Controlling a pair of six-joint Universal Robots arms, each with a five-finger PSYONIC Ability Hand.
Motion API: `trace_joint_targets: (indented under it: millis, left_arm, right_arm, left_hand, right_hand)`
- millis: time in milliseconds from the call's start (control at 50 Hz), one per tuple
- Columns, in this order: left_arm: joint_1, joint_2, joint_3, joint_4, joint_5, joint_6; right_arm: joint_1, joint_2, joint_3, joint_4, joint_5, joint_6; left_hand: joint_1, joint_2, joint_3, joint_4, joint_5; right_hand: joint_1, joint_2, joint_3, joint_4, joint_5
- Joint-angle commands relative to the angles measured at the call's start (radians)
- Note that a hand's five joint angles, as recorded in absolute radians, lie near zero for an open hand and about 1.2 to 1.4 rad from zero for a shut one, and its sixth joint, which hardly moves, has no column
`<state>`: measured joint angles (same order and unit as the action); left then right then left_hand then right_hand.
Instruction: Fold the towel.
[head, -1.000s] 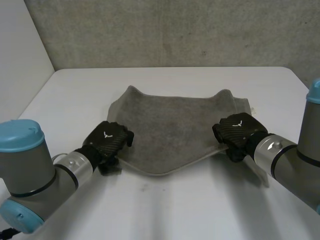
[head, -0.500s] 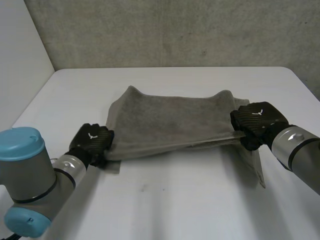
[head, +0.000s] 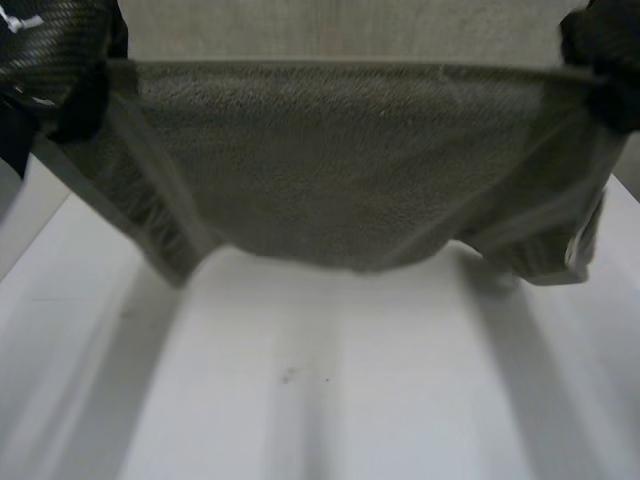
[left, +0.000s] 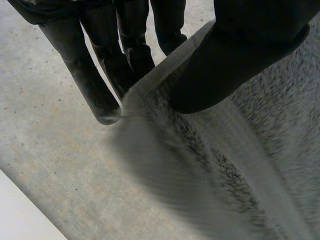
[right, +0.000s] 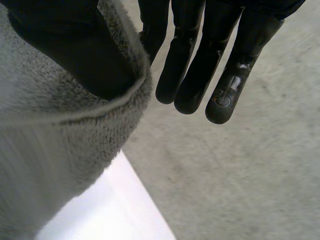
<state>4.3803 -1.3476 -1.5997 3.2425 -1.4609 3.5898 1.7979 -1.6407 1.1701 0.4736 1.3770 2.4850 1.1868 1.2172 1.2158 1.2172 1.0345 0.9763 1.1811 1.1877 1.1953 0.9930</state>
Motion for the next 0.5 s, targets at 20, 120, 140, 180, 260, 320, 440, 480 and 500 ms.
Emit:
trace_joint_targets:
  millis: [20,120,140,180,260,320,440,480,500]
  left_arm:
    - [0.019,-0.067,0.159,-0.245,0.044,0.006]
    - [0.057,-0.222,0.231,-0.305,0.073,0.007]
    - [0.064,-0.285,0.257,-0.319,0.08,0.007]
    - [0.064,-0.357,0.287,-0.329,0.085,0.009]
    - [0.056,-0.551,0.409,-0.349,0.086,0.027]
    - [0.047,-0.658,0.522,-0.349,0.085,0.059]
    - [0.019,-0.748,0.841,-0.227,0.073,0.04]
    - [0.002,-0.748,0.91,-0.148,0.062,0.012]
    - [-0.004,-0.739,0.952,-0.053,0.035,-0.026]
  right_arm:
    - [-0.045,0.044,-0.136,0.128,0.002,-0.055]
    - [-0.028,0.18,-0.142,0.146,0.004,-0.11]
    - [-0.01,0.223,-0.141,0.146,0.004,-0.135]
    - [0.024,0.313,-0.147,0.137,0.01,-0.179]
    - [0.034,0.424,-0.174,0.125,0.02,-0.213]
    - [0.043,0.502,-0.251,0.045,0.056,-0.207]
    - [0.067,0.556,-0.432,-0.379,0.192,-0.158]
    - [0.076,0.547,-0.447,-0.515,0.207,-0.149]
    - [0.084,0.526,-0.44,-0.644,0.212,-0.14]
  left_hand:
    - [0.209,0.179,0.18,0.179,0.187]
    - [0.209,0.179,0.18,0.179,0.187]
    - [0.209,0.179,0.18,0.179,0.187]
    - [0.209,0.179,0.18,0.179,0.187]
    - [0.209,0.179,0.18,0.179,0.187]
    - [0.209,0.179,0.18,0.179,0.187]
    - [0.209,0.179,0.18,0.179,0.187]
    - [0.209,0.179,0.18,0.179,0.187]
    - [0.209,0.179,0.18,0.179,0.187]
  right_hand:
    - [0.42,0.215,0.209,0.201,0.229]
    - [0.42,0.215,0.209,0.201,0.229]
    - [0.42,0.215,0.209,0.201,0.229]
    - [0.42,0.215,0.209,0.201,0.229]
    - [0.42,0.215,0.209,0.201,0.229]
    - [0.42,0.215,0.209,0.201,0.229]
    - [0.42,0.215,0.209,0.201,0.229]
    - [0.42,0.215,0.209,0.201,0.229]
    - [0.42,0.215,0.209,0.201,0.229]
